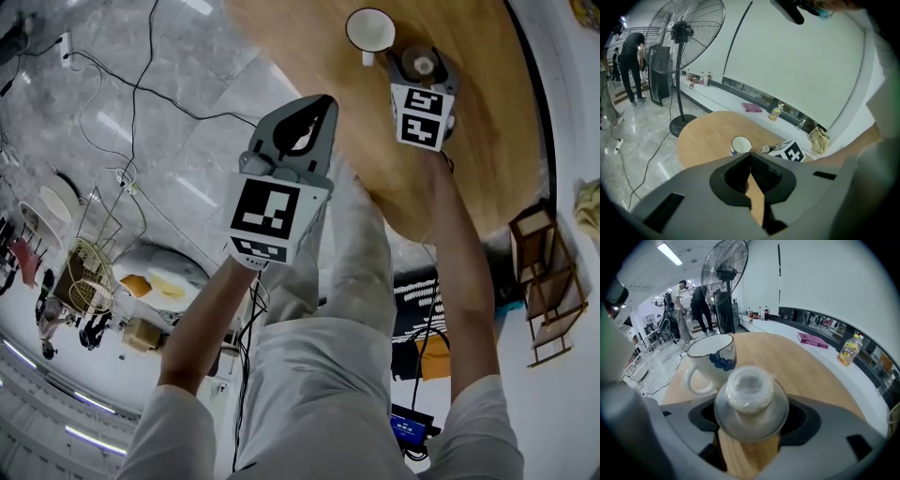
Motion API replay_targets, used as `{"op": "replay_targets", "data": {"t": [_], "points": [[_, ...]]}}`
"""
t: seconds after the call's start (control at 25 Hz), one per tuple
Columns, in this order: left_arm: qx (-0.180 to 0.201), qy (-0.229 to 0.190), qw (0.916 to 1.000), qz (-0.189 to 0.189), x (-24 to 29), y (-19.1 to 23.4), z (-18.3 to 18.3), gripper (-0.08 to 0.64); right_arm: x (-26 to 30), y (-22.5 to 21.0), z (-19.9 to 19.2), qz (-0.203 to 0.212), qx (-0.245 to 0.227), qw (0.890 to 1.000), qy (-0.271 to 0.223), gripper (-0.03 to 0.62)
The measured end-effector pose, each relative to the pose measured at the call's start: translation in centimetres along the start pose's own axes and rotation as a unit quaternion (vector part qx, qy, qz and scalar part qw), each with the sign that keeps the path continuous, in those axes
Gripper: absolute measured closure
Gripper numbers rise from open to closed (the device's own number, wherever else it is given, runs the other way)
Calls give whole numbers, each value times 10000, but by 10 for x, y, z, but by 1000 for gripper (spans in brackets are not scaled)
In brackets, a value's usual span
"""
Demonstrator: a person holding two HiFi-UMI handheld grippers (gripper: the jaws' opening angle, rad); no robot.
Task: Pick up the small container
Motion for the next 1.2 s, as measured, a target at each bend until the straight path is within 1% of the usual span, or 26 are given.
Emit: {"op": "replay_targets", "data": {"t": [0.16,0.36,0.68,1.2], "points": [[7,-12,10000,62,-4,3,-5,540,1,8,-3,85,-30,10000,-14,255],[36,-31,10000,48,-10,2,-7,540,-8,8,-7,27,89,10000,-9,255],[118,-53,9999,12,-21,-8,-10,540,-27,5,-10,46,23,10000,-80,253],[302,-169,9993,-107,-55,-30,-1,540,-80,14,12,112,66,9995,-272,255]]}}
Point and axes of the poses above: the fingertips, and each gripper's own axes: x forward along the fingers, y to its left, z out of its top, the point moved 4 cm from there along -x, backward along the fingers, and after that the axes turned 9 degrees about -x, right-handed, at the moved point
